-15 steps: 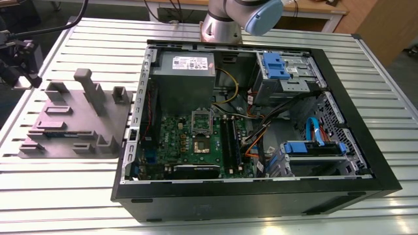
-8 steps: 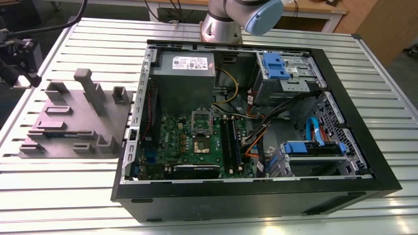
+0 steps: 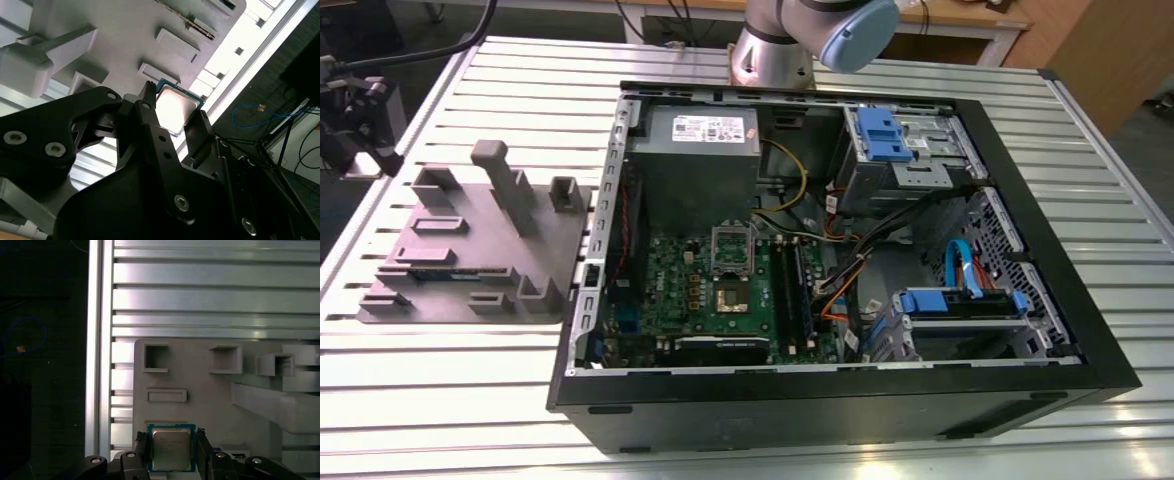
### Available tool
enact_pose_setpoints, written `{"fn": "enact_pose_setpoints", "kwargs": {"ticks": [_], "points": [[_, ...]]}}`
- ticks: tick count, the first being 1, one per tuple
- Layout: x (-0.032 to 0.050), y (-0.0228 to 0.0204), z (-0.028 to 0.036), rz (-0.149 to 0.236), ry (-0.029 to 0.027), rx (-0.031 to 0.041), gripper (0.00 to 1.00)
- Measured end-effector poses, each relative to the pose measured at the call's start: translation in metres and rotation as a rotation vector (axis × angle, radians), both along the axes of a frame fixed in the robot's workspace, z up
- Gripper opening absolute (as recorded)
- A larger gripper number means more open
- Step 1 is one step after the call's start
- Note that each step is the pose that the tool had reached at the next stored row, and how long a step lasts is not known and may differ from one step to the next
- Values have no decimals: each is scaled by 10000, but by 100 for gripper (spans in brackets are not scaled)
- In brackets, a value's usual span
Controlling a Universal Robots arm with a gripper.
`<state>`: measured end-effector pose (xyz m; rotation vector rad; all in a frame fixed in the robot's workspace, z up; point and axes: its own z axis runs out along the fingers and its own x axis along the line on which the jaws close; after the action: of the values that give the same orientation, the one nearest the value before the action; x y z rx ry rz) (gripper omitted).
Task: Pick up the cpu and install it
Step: 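Pick up the cpu and move it towards the insertion slot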
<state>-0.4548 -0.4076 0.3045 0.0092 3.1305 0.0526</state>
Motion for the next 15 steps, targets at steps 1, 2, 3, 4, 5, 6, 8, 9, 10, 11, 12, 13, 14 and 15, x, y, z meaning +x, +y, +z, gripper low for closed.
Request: {"fn": "enact_pose_setpoints", "kwargs": {"ticks": [1,2,3,4,5,6,8,9,10,11,12,13,14,15], "points": [[0,0,3,0,0,-1,47],[0,0,6,0,1,-1,47],[0,0,8,0,-1,0,47],[0,0,13,0,0,-1,47],[0,0,17,0,0,0,47],[0,0,22,0,0,-1,47],[0,0,32,0,0,0,47],[0,0,37,0,-1,0,47],[0,0,41,0,0,0,47],[0,0,45,0,-1,0,47],[0,0,48,0,-2,1,47],[0,0,51,1,-2,1,47],[0,0,55,0,-1,0,47],[0,0,58,0,0,0,47]]}}
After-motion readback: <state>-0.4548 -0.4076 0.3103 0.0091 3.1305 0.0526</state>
